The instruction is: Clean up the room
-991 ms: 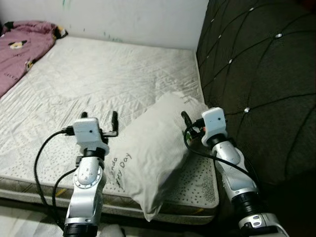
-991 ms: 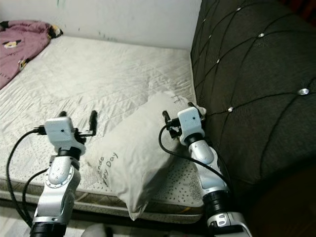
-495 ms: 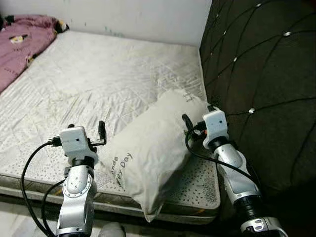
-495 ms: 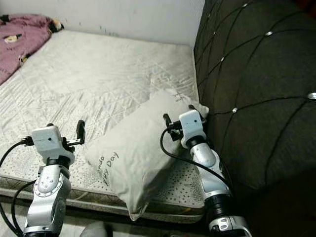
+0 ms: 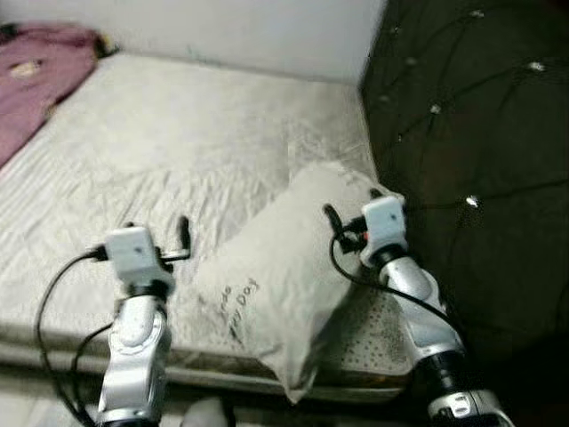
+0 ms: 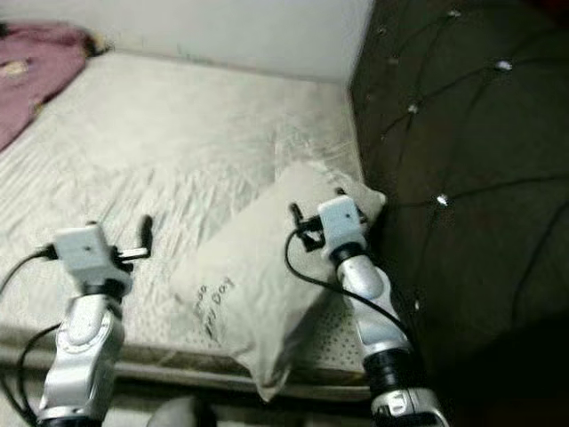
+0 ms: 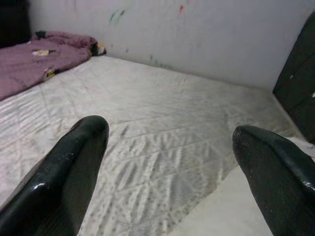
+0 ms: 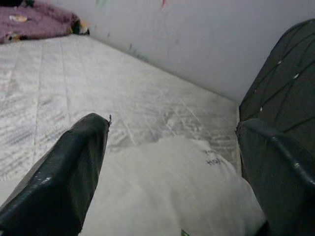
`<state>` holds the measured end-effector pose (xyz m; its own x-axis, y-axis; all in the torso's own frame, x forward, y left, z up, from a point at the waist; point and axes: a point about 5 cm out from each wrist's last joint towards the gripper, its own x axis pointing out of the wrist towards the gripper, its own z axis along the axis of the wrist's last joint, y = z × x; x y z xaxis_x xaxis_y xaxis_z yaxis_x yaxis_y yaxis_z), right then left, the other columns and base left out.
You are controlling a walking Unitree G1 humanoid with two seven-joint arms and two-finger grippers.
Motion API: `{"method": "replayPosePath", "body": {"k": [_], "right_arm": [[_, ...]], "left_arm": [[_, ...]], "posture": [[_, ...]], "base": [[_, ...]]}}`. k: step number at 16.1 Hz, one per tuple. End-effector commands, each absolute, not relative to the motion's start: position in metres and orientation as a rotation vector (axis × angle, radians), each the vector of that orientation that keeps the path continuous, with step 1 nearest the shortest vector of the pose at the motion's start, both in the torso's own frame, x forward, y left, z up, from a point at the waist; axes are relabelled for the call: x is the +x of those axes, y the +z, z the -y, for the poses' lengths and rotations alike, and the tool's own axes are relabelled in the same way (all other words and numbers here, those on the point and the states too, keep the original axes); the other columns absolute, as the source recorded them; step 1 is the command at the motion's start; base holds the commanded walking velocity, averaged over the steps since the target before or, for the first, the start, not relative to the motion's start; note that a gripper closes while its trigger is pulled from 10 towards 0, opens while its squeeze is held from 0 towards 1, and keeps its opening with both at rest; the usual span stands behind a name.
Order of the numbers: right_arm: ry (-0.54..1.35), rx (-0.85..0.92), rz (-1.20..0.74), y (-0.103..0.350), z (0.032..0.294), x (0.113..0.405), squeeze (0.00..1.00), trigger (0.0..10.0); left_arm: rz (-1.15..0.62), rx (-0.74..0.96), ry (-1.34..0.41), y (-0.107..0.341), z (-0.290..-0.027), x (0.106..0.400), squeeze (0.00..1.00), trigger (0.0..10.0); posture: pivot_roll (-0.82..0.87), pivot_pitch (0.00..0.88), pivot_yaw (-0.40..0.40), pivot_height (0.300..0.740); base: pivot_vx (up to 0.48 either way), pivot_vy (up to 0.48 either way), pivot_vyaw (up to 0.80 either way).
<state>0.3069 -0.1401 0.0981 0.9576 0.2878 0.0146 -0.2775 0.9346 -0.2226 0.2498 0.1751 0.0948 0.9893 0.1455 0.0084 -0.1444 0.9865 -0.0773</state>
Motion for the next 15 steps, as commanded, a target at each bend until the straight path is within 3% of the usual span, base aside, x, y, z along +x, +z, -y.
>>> {"method": "replayPosePath", "body": {"k": [1,8,10,15], "right_arm": [[0.273,-0.228,0.046,0.1,0.147,0.307,0.0,10.0],[0.256,-0.186,0.048,0.105,0.146,0.307,0.0,10.0],[0.165,-0.078,0.009,0.108,0.149,0.305,0.0,10.0],[0.043,-0.069,-0.001,0.102,0.163,0.296,0.0,10.0]], "left_arm": [[0.018,-0.102,0.124,0.097,-0.167,0.251,0.0,10.0],[0.025,-0.075,0.201,0.099,-0.175,0.246,0.0,10.0],[0.061,-0.109,0.217,0.1,-0.185,0.237,0.0,10.0],[0.08,-0.006,0.337,0.104,-0.204,0.219,0.0,10.0]], "posture": [[0.01,0.0,-0.056,0.74],[0.02,0.0,-0.06,0.74],[0.02,0.0,-0.066,0.74],[0.03,0.0,-0.059,0.74]], "base": [[0.0,0.431,0.0],[0.0,0.062,0.0],[0.0,0.0,0.0],[0.0,0.0,0.0]]}}
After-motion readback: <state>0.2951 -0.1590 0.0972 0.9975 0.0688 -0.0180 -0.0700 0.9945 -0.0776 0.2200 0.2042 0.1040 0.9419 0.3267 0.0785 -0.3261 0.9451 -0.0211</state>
